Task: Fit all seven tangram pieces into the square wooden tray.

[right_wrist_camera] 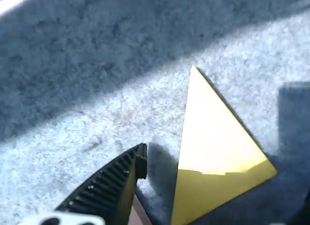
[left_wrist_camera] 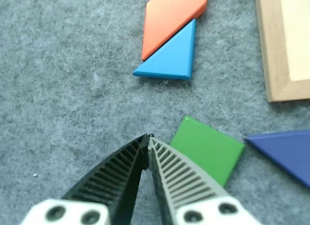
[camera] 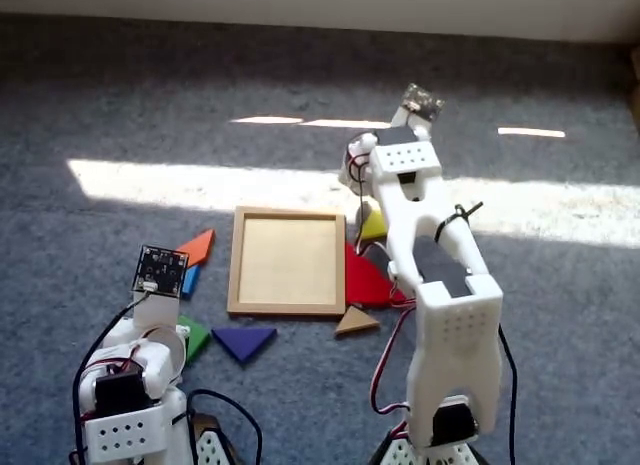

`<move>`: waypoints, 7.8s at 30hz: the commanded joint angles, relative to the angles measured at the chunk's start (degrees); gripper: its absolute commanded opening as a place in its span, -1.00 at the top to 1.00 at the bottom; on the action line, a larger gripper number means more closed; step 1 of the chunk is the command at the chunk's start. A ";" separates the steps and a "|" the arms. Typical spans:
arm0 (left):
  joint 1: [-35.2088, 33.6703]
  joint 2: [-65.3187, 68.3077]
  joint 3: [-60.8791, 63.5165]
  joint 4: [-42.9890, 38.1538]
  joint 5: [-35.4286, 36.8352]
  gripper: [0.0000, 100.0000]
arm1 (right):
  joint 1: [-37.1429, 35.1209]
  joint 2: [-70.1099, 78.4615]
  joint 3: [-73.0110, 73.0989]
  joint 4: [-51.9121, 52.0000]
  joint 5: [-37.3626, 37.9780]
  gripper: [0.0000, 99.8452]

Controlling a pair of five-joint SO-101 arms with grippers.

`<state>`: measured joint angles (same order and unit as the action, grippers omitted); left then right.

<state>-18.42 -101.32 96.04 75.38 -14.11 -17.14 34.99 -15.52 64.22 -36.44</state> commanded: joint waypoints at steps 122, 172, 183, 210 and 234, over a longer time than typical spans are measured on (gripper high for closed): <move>-0.66 -1.27 1.19 0.35 0.35 0.99 | -26.15 8.84 -14.29 23.16 21.54 0.99; -0.66 -1.27 1.19 0.35 0.35 0.99 | -9.01 -37.23 49.45 -14.81 28.40 0.99; -0.66 -1.27 1.19 0.35 0.35 0.99 | 1.01 -37.58 54.55 -14.20 34.29 0.99; -0.66 -1.27 1.19 0.35 0.35 0.99 | 5.67 -68.79 59.82 2.42 61.71 0.99; -0.66 -1.27 1.19 0.35 0.35 0.99 | 2.86 -44.26 55.34 3.30 67.96 0.27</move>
<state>-18.42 -101.32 96.04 75.38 -14.11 -13.63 -10.29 42.51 70.81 31.16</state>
